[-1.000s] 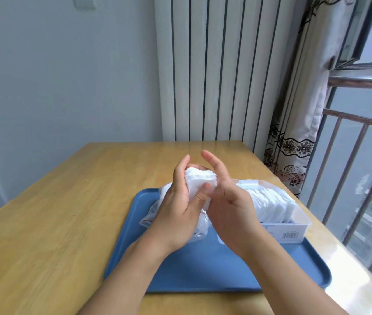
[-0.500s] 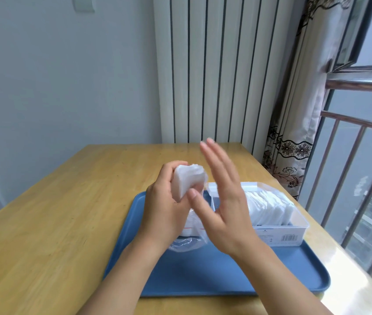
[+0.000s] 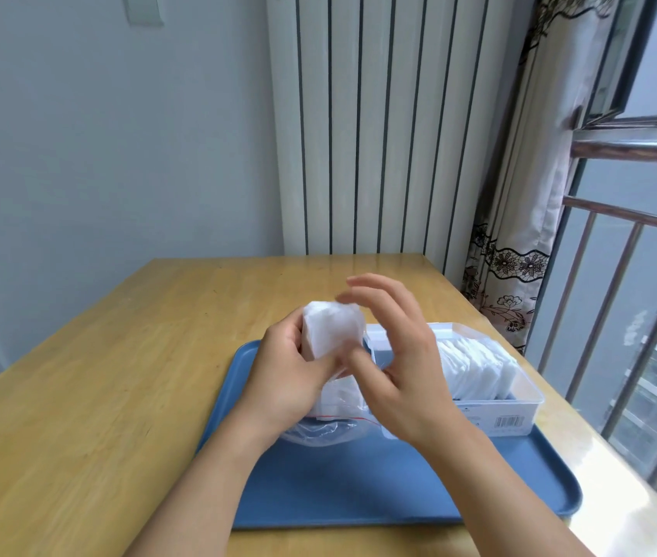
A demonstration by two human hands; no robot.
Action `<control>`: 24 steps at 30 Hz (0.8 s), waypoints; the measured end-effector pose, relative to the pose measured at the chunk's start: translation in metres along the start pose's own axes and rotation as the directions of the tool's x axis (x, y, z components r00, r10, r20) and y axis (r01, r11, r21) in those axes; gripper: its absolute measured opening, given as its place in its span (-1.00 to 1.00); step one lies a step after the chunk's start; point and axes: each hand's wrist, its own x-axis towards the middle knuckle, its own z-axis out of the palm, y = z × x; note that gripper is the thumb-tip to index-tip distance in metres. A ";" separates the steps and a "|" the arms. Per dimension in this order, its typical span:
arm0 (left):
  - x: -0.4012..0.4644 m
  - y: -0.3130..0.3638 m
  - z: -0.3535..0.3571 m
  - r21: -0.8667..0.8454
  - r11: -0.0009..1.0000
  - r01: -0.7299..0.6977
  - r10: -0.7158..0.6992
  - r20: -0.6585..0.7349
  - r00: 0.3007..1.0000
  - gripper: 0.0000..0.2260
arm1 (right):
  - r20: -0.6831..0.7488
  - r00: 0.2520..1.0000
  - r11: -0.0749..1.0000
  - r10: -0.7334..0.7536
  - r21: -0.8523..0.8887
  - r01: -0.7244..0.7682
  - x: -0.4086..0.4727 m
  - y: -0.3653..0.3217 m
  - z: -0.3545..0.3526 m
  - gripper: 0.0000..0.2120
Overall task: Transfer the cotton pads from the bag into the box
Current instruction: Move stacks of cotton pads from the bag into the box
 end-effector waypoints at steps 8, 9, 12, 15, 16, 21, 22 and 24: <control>0.001 0.001 -0.003 0.002 1.000 -0.008 0.008 0.009 1.000 -0.76 | -0.003 1.000 1.000 0.011 -0.019 -0.011 0.001 0.005 -0.003 -0.71; 0.001 0.001 -0.003 0.016 1.000 -0.015 0.015 0.013 1.000 -0.75 | -0.002 1.000 1.000 0.013 -0.013 -0.013 0.001 0.005 -0.003 -0.70; 0.002 0.000 -0.004 0.025 0.999 -0.023 0.022 0.030 0.999 -0.74 | 0.007 1.000 1.000 0.023 0.004 -0.023 0.002 0.005 -0.004 -0.74; 0.001 -0.002 -0.004 0.053 0.998 -0.041 0.037 0.063 0.997 -0.73 | 0.025 0.999 0.999 0.041 0.022 -0.041 0.003 0.006 -0.005 -0.79; 0.001 -0.001 -0.005 0.074 0.996 -0.053 0.047 0.078 0.996 -0.73 | 0.032 0.998 0.999 0.046 0.022 -0.047 0.003 0.007 -0.006 -0.80; 0.000 0.004 -0.013 -0.166 0.984 0.066 -0.032 0.198 0.980 -0.63 | 0.087 0.989 0.992 0.117 0.039 -0.121 0.005 0.013 -0.011 -0.86; 0.001 0.005 -0.013 -0.209 0.972 0.103 -0.063 0.189 0.980 -0.63 | 0.097 0.984 0.986 0.146 0.070 -0.153 0.005 0.013 -0.012 -0.88; 0.001 0.007 -0.010 -0.239 0.959 0.155 -0.123 0.142 0.982 -0.65 | 0.130 0.971 0.965 0.200 0.147 -0.218 0.006 0.013 -0.012 -0.92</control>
